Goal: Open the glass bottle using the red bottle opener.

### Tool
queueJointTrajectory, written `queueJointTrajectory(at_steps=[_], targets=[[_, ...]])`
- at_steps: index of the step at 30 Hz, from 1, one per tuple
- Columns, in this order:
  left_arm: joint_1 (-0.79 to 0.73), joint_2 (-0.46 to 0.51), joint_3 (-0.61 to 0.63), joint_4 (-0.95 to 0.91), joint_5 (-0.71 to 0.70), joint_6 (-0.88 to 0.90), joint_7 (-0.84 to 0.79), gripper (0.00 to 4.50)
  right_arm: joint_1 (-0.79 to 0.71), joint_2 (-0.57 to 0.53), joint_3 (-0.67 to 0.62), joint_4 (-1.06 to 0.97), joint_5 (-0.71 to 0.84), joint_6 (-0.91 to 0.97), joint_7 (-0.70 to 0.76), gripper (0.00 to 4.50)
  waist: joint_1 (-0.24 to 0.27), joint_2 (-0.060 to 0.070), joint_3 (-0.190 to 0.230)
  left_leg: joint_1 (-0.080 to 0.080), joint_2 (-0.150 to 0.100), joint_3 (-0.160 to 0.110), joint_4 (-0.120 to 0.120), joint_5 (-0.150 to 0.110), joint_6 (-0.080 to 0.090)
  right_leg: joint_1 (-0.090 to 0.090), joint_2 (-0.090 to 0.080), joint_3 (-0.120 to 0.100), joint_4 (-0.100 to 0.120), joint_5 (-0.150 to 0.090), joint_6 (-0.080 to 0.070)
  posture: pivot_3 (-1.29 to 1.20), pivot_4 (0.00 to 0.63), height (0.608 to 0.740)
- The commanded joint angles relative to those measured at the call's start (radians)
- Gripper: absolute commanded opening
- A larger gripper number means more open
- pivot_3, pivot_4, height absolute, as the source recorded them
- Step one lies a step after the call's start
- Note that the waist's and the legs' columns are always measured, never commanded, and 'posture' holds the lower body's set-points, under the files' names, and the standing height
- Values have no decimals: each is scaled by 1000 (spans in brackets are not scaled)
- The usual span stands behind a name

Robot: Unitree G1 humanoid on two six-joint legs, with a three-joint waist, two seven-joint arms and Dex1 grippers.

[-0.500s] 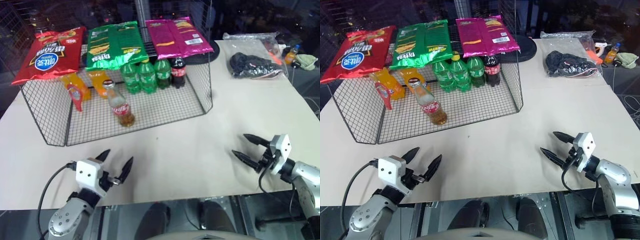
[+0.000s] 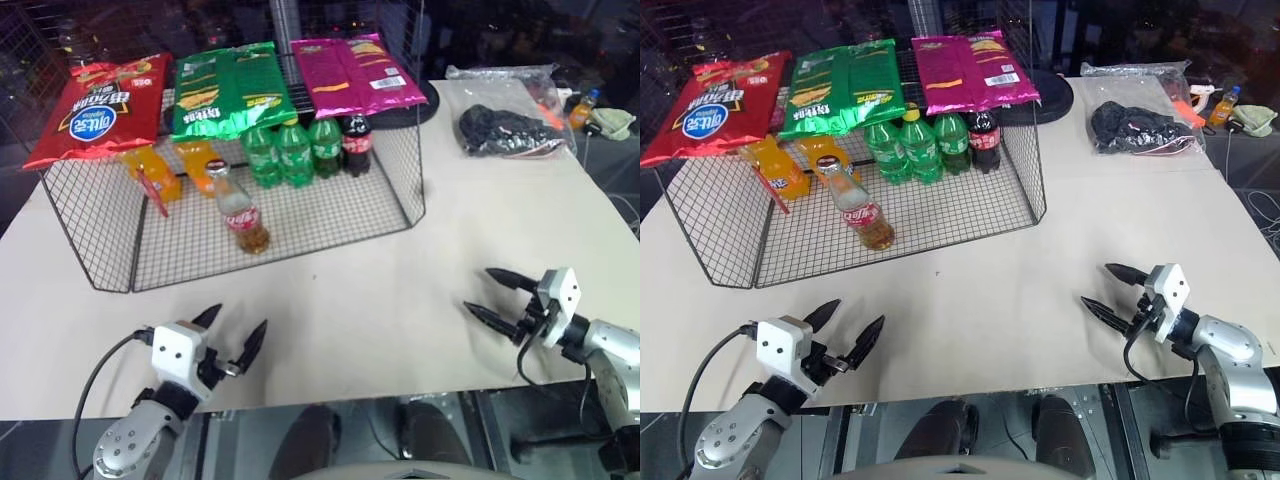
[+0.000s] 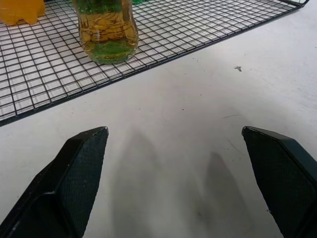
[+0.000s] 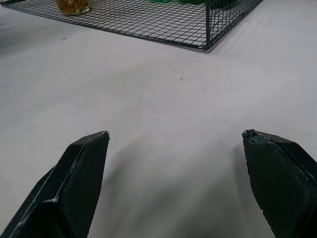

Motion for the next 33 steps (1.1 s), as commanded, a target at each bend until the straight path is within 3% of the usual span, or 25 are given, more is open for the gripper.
queueJointTrajectory(at_steps=[1, 19, 26, 33], targets=[[13, -1, 3, -5, 14, -27, -1, 4500, -19, -16, -9, -1, 0, -24, 24, 4348, 0, 0, 0, 0, 0, 0, 0, 0, 0, 0, 0, 0, 0, 0, 0, 0, 150, 740], [-28, -32, 36, 2, 10, -52, 31, 4500, -69, 59, 45, 8, -14, -51, 19, 4348, -1, 0, 0, 0, 0, 0, 0, 0, 0, 0, 0, 0, 0, 0, 0, 0, 150, 740], [-162, -46, 147, 34, -59, -35, 105, 4500, -10, 84, 134, -253, 73, 92, 9, 4348, 2, 0, 0, -1, 0, -3, 0, 0, -1, -1, 0, 0, 0, 0, 0, 0, 150, 740], [-303, 17, 283, 119, -70, -28, 167, 4500, -63, 147, 247, -488, 101, 198, -84, 4348, -1, 0, 0, -5, 0, -2, 0, 3, -5, -6, 1, -2, 2, 0, 0, 0, 150, 740]])
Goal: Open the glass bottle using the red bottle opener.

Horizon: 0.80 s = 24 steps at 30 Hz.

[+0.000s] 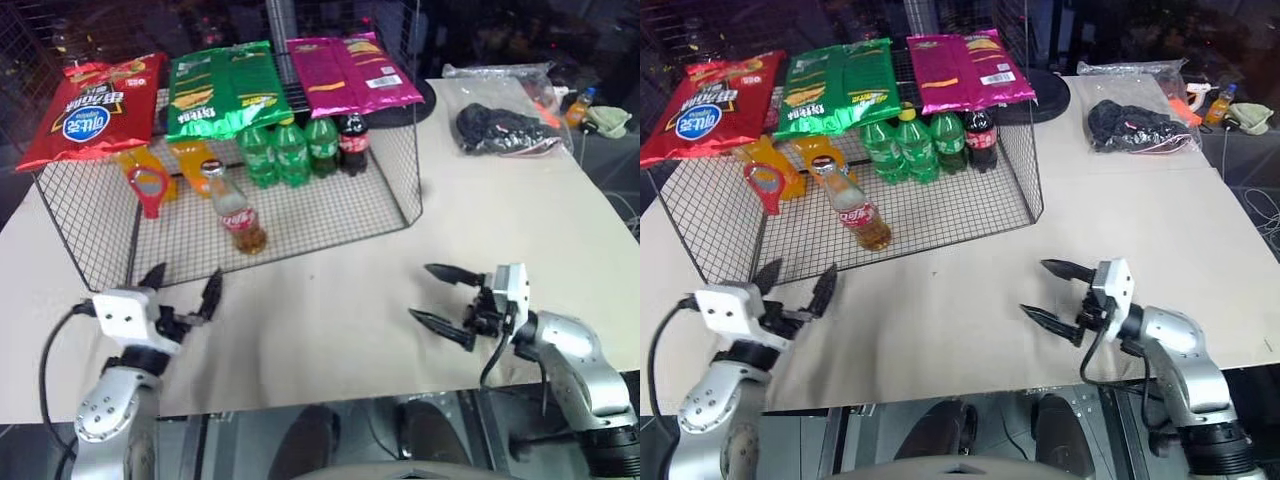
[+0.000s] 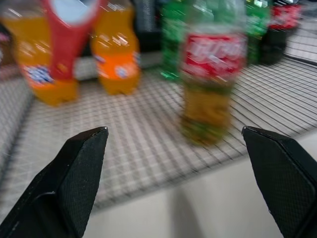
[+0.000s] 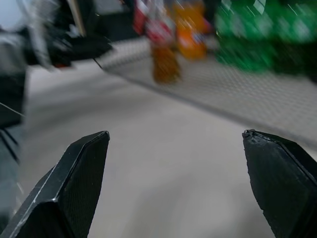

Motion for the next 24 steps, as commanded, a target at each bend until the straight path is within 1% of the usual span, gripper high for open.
queueJointTrajectory(at_steps=[1, 3, 6, 11, 16, 19, 24], targets=[[-67, 45, 88, 37, -19, -6, 35, 4500, -31, 18, 35, -101, 17, 29, -40, 4348, 2, -1, 0, -2, 0, 0, 0, 0, 0, -2, 0, -1, 0, 0, 0, 0, 150, 740], [-117, 68, 101, 74, -20, -5, 36, 4500, -47, 24, 53, -121, 9, 43, -56, 4348, 6, -1, -1, -9, -1, -2, 3, 1, -1, -8, 0, -2, 1, 0, 0, 0, 150, 740], [-219, 105, 94, 138, -26, -2, 26, 4500, -83, 22, 96, -130, -79, 48, -110, 4348, 10, -2, -1, -10, -3, -4, 3, 1, -2, -8, 0, -4, 1, 0, 0, 0, 150, 740], [-372, 158, 88, 245, -11, -17, 21, 4500, -155, 49, 100, -136, -46, 42, -115, 4348, 7, -2, -1, -11, -4, -5, 3, 1, -2, -9, 1, -4, 1, 0, 0, 0, 150, 740], [-445, 169, 86, 314, -1, -36, 26, 4500, -220, 76, 96, -142, -18, 50, -127, 4348, -4, -2, -1, -11, -4, -5, 2, 1, -2, -10, 1, -4, 2, 0, 0, 0, 150, 740], [-464, 163, 71, 338, 7, -48, 23, 4500, -234, 78, 102, -133, -23, 49, -128, 4348, -3, -2, -1, -12, -4, -5, 2, 1, -2, -11, 1, -4, 2, 0, 0, 0, 150, 740], [-527, 167, 55, 434, 30, -97, 25, 4500, -237, 76, 106, -112, -42, 34, -121, 4348, 0, -2, -1, -13, -4, -5, 3, 2, -3, -13, 1, -4, 3, 0, 0, 0, 150, 740]])
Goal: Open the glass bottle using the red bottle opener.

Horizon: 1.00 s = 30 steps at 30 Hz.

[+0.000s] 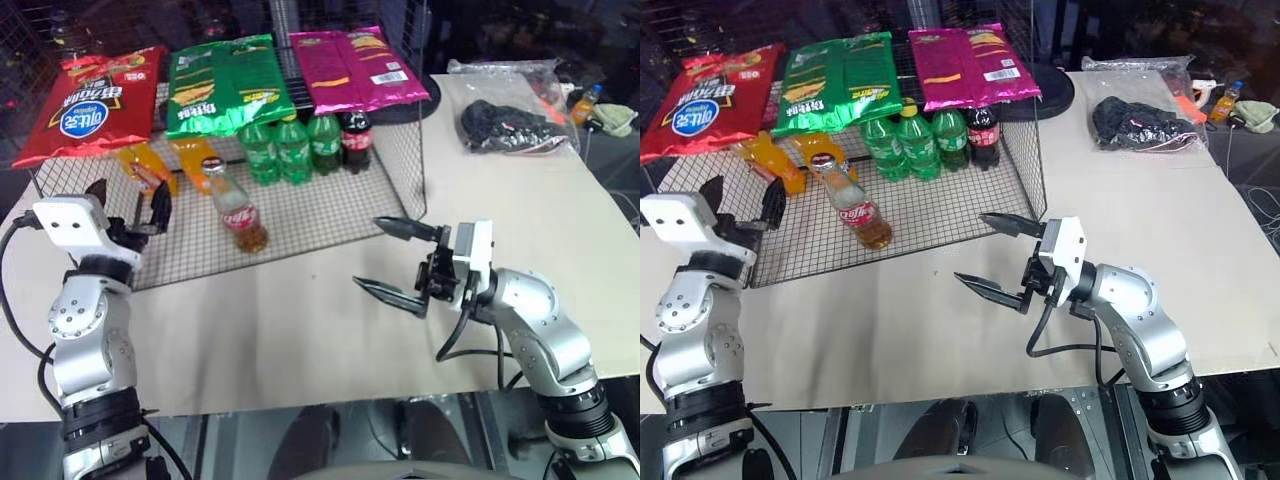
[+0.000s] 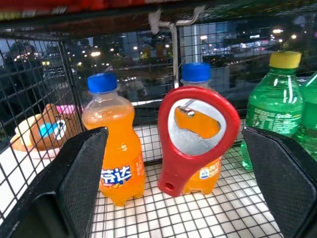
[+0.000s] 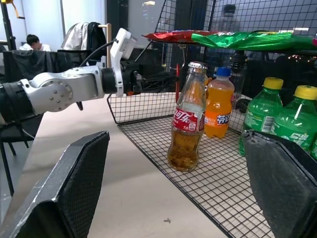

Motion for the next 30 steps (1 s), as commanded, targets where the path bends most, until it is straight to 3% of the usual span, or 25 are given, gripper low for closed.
queueJointTrajectory(at_steps=[1, 15, 19, 25, 26, 30], targets=[[-66, 16, -8, 60, 22, -62, -5, 4500, -15, 0, -2, -10, 1, -18, 4, 4348, 1, 0, 0, 0, 0, 0, 0, 0, 0, 0, 0, 0, 0, 0, 0, 0, 150, 740], [-204, 37, -63, 303, 49, -195, -85, 4500, -34, -17, -10, 0, -8, -18, 3, 4348, -4, 0, 0, -2, -1, 1, 1, 0, 0, -3, 0, 1, 3, 0, 0, 0, 150, 740], [-197, 32, -59, 295, 33, -209, -96, 3254, -41, -12, -7, 12, -15, -26, 3, 4500, -4, -1, 0, -5, -1, 1, 2, 0, 0, -6, 0, 1, 4, 0, 0, 0, 150, 740], [-153, 33, -53, 232, 37, -219, -88, 305, -49, -6, 4, 19, -20, -28, 13, 4500, -5, -1, -1, -13, -2, 1, 8, 1, -1, -14, 0, 1, 11, 0, 0, 0, 150, 740], [-144, 30, -50, 217, 34, -215, -82, 114, -50, -5, 4, 17, -20, -27, 12, 4500, -4, -1, -1, -13, -2, 0, 10, 1, -1, -14, 0, 1, 12, 0, 0, 0, 150, 740], [-101, 16, -36, 149, 13, -189, -63, 114, -53, -6, 3, 21, -18, -26, 16, 4500, 1, -1, -1, -14, -4, -2, 16, 1, -1, -13, -1, 0, 16, 0, 0, 0, 150, 740]])
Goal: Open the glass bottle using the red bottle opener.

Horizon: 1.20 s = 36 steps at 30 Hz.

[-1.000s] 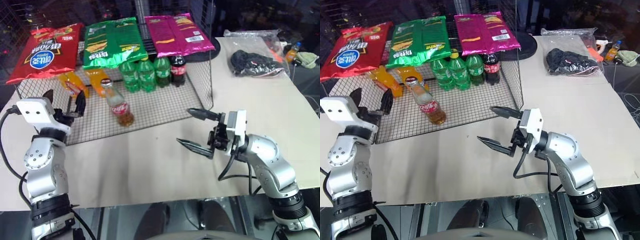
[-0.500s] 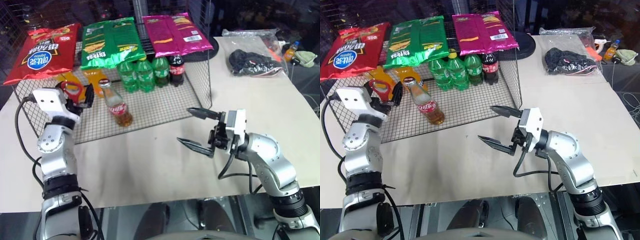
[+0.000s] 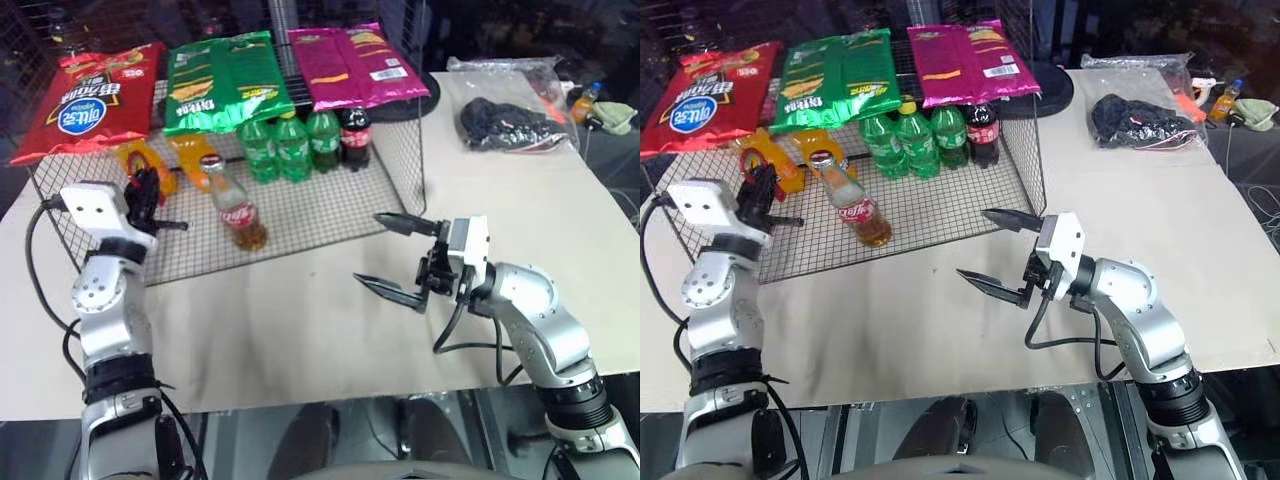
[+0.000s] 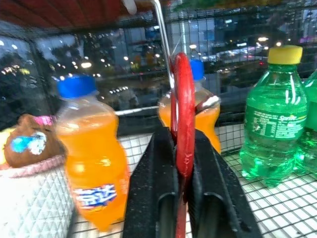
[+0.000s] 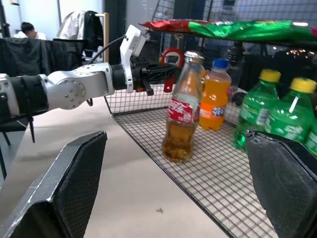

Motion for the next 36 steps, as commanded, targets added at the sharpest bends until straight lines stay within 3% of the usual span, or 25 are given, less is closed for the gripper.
queueJointTrajectory(at_steps=[1, 7, 19, 27, 30, 36], targets=[[25, -4, 25, -100, -44, 14, 9, 114, -12, 2, -3, -17, 8, -18, 9, 4500, 0, 0, 0, 0, 0, 0, 1, 0, 0, 0, 0, 0, 1, 0, 0, 0, 150, 740], [70, -35, 62, -231, -232, 136, -21, 114, -15, 1, 0, -4, 8, -20, 25, 4500, -3, 0, 0, 0, 0, 0, 1, 0, 0, 0, 0, 0, 3, 0, 0, 0, 150, 740], [284, -64, 69, -455, -401, 322, -76, 114, -12, 1, -5, -5, 8, -16, 25, 4500, -5, 0, 0, 1, 0, 1, 1, 0, 0, 0, 0, 1, 2, 0, 0, 0, 150, 740], [519, -76, 103, -697, -723, 505, -160, 114, 1, 2, -13, -43, 81, 41, 25, 4500, -1, 0, 0, 1, 3, 1, 0, 0, 0, 0, -1, 3, 2, 0, 0, 0, 150, 740], [509, -73, 52, -719, -729, 543, -163, 114, -6, 4, -15, -46, 106, 56, 29, 4500, 5, 0, 0, 1, 3, 0, 1, 0, -1, 1, 0, 1, 2, 0, 0, 0, 150, 740], [344, -150, -110, -684, -648, 549, -110, 114, -23, -38, 1, -41, 114, 162, 19, 4500, 1, -1, -1, 3, 0, 0, 1, 1, -1, 3, 1, 1, 3, 1, 1, 0, 150, 740]])
